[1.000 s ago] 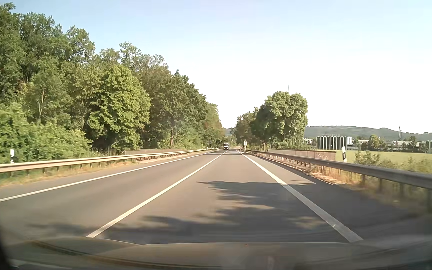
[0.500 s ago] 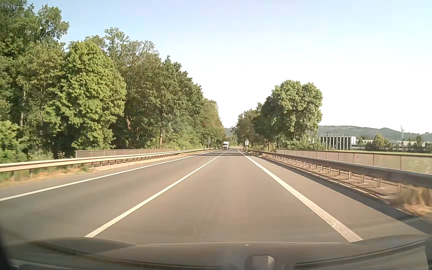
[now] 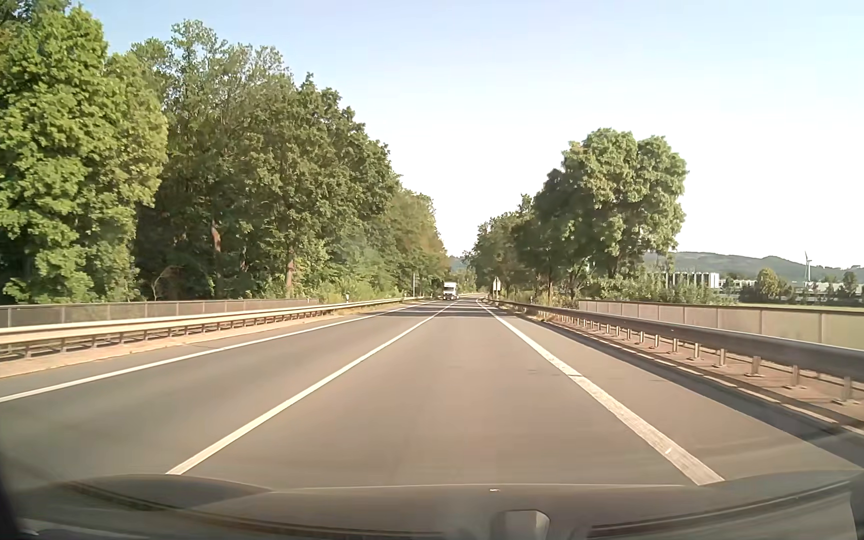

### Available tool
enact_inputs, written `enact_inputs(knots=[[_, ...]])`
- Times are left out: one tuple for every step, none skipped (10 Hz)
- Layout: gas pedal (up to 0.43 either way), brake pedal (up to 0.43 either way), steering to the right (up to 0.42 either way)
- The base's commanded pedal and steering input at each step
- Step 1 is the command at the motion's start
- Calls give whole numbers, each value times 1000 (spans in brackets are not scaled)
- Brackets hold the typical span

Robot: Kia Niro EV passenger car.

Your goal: Follow the waypoints while adhering to traffic rules and regulations

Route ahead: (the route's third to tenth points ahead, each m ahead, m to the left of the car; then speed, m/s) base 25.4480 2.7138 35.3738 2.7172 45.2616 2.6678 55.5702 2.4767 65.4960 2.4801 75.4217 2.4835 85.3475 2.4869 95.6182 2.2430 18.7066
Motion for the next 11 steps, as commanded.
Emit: enact_inputs(knots=[[209,6,3],[209,6,4],[209,6,3],[197,6,3],[189,6,3],[157,6,3],[130,6,3],[130,6,3],[130,6,3],[130,6,2],[138,6,1]])
